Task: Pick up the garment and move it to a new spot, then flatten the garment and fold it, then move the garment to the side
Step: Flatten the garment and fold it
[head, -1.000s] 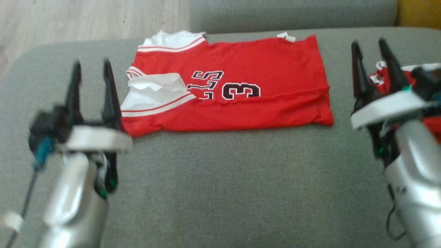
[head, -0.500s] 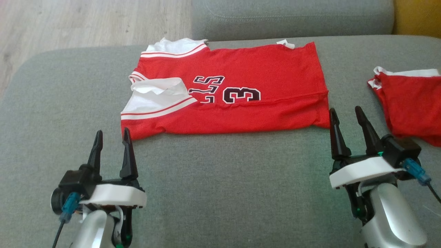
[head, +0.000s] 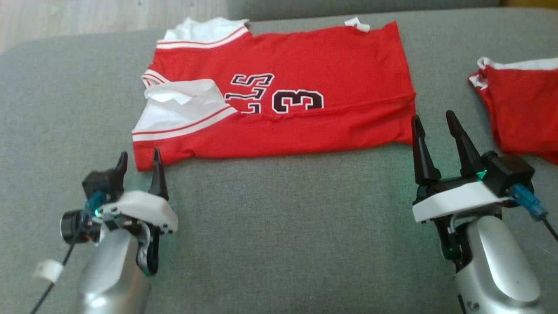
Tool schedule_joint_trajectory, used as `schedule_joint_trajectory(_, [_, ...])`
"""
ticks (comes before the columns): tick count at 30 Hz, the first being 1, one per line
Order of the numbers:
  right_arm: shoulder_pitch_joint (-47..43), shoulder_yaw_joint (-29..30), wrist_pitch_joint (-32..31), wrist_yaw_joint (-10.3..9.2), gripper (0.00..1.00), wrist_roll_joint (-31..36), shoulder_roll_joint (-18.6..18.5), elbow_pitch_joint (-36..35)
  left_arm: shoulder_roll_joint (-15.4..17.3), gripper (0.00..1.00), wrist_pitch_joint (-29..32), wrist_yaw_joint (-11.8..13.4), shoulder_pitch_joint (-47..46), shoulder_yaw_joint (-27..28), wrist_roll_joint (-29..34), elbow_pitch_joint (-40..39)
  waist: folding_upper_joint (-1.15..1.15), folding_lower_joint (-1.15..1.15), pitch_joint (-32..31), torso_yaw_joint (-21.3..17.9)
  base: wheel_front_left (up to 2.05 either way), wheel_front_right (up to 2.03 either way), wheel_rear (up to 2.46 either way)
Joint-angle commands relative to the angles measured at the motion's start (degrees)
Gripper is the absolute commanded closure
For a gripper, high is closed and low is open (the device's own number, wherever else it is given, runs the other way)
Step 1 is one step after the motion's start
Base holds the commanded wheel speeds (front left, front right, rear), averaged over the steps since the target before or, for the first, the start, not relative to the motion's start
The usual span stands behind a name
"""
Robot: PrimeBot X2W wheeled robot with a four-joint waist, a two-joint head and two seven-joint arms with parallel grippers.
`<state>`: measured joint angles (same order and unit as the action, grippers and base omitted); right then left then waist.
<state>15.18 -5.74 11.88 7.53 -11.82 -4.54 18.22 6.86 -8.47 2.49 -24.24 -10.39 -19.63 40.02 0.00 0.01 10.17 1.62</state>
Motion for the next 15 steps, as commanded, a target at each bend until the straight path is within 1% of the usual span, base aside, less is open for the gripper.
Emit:
schedule_joint_trajectory(1, [2.05,-1.47,-0.23,-0.04,0.00,0.53,0.41,-2.27,1.35,0.00,0.19,-0.24,-3.06,1.52,0.17,0.05,0.00,-0.01,1.14,-0.43,0.00,0.00,0.00])
schedule_joint_trajectory(4, [2.46,-1.75,-0.55,-0.04,0.00,0.68,0.51,-3.09,1.85,0.00,1.01,-0.09,-6.10,1.65,0.03,4.64,0.00,-0.01,2.37,-0.89,0.00,0.00,0.00])
schedule_joint_trajectory(5, [2.65,-1.92,-0.68,-0.04,0.00,0.72,0.58,-3.53,2.13,0.00,1.98,0.05,-7.70,1.64,-0.08,7.73,0.00,-0.01,3.04,-1.14,0.00,0.00,0.00])
schedule_joint_trajectory(6, [2.77,-2.01,-0.80,-0.04,0.00,0.74,0.65,-3.91,2.39,0.00,3.30,-0.34,-9.10,1.30,-0.11,10.78,0.00,-0.01,3.57,-1.36,0.00,0.00,0.00])
schedule_joint_trajectory(10, [2.93,-2.28,-1.22,-0.04,0.00,0.93,0.83,-4.29,2.35,0.00,5.43,-0.92,-10.97,0.92,-0.55,15.51,0.00,-0.01,4.13,-1.58,0.00,0.00,0.00])
schedule_joint_trajectory(11, [3.01,-2.40,-1.47,-0.04,0.00,0.95,0.86,-4.31,2.37,0.56,5.37,-0.92,-11.39,0.97,-0.69,16.27,0.00,-0.01,4.21,-1.58,0.00,0.00,0.00])
schedule_joint_trajectory(12, [3.08,-2.51,-1.76,-0.04,0.00,0.98,0.90,-4.30,2.36,0.93,5.16,-0.96,-11.76,0.98,-0.79,16.93,0.00,-0.01,4.26,-1.52,0.00,0.00,0.00])
schedule_joint_trajectory(13, [3.15,-2.64,-2.13,-0.04,0.00,0.98,0.92,-4.18,2.33,1.00,4.92,-1.06,-12.11,0.93,-0.85,17.53,0.00,-0.01,4.27,-1.42,0.00,0.00,0.00])
schedule_joint_trajectory(15, [3.33,-2.83,-3.02,-0.04,0.00,1.09,0.95,-3.71,2.30,1.00,4.26,-1.40,-12.75,0.78,-0.94,18.43,0.00,-0.01,4.21,-1.10,0.00,0.00,0.00])
